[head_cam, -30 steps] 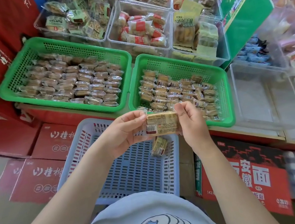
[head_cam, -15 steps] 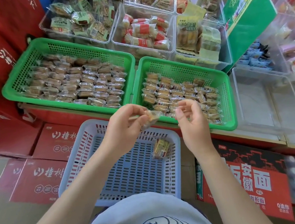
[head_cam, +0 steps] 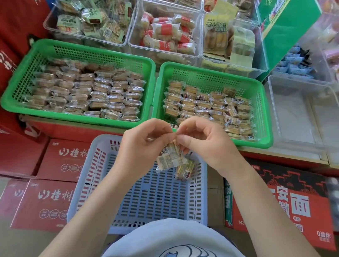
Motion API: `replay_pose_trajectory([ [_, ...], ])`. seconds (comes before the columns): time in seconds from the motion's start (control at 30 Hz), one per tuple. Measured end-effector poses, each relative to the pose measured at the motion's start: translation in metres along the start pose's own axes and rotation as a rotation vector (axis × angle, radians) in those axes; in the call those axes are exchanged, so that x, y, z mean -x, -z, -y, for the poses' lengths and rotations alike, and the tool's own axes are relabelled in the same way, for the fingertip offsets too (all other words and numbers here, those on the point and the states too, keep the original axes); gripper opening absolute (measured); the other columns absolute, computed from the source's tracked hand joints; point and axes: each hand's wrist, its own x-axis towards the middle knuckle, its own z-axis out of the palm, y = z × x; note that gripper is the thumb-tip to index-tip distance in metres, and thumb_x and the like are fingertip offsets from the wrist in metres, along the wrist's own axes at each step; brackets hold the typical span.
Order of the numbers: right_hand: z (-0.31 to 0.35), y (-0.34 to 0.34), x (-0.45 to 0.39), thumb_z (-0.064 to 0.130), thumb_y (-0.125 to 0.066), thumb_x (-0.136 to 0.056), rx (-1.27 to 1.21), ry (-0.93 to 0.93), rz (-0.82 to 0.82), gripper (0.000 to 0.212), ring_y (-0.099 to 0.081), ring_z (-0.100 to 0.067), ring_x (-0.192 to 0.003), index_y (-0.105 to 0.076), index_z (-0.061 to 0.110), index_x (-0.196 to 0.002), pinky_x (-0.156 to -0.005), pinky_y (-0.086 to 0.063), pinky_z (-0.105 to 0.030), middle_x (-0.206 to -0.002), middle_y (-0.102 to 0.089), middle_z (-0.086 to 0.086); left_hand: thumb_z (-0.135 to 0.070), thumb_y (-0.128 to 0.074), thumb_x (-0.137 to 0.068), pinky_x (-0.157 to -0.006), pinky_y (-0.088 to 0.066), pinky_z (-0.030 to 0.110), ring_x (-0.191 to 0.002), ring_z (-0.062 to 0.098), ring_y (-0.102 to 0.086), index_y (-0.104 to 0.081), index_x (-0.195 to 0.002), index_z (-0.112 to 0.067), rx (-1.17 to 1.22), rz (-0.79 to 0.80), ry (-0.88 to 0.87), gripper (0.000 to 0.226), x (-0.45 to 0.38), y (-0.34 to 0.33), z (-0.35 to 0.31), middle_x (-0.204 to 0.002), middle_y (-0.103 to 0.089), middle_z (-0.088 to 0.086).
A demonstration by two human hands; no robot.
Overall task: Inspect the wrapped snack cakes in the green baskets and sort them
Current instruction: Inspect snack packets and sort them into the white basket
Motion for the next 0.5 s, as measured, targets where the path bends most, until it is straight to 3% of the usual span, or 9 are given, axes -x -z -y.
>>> replay_pose_trajectory([
  [0.17, -0.003, -0.001, 0.000, 0.005, -0.061, -0.096, -0.224, -0.059, -0.064, 0.004, -0.062, -0.023, -0.071, -0.064, 0.006, -0.094, -0.069, -0.053, -0.036, -0.077, -0.066, -0.006, -0.033, -0.085, -0.074, -0.079, -0.053, 0.045, -0.085, 0.030, -0.067, -0.079, -0.084, -0.024, 0.588, 0.057, 0.473, 0.015, -0.004, 0.005, -0.001, -0.089, -0.075, 0.009],
  [0.27, -0.006, -0.003, 0.001, 0.009, -0.060, -0.097, -0.270, -0.069, -0.087, 0.007, -0.061, -0.024, -0.071, -0.065, 0.009, -0.092, -0.070, -0.053, -0.037, -0.077, -0.065, -0.008, -0.021, -0.080, -0.077, -0.068, -0.056, 0.036, -0.077, 0.026, -0.068, -0.077, -0.083, -0.012, 0.764, 0.068, 0.565, 0.011, -0.005, 0.004, -0.001, -0.088, -0.073, 0.015],
  [0.33, -0.007, -0.006, 0.001, 0.016, -0.062, -0.094, -0.261, -0.055, -0.123, 0.006, -0.060, -0.024, -0.076, -0.065, 0.011, -0.092, -0.075, -0.053, -0.039, -0.081, -0.064, -0.008, -0.019, -0.080, -0.077, -0.061, -0.056, 0.030, -0.072, 0.021, -0.067, -0.074, -0.089, -0.005, 0.793, 0.066, 0.600, 0.020, -0.005, 0.001, -0.004, -0.085, -0.073, 0.012],
  [0.5, -0.006, -0.009, -0.001, 0.019, -0.058, -0.095, -0.213, -0.089, -0.185, 0.009, -0.060, -0.025, -0.080, -0.062, 0.013, -0.090, -0.084, -0.053, -0.052, -0.083, -0.064, -0.006, -0.023, -0.073, -0.075, -0.054, -0.053, 0.024, -0.062, 0.015, -0.064, -0.072, -0.084, -0.006, 0.752, 0.032, 0.618, 0.020, -0.005, -0.007, -0.007, -0.074, -0.070, 0.006],
])
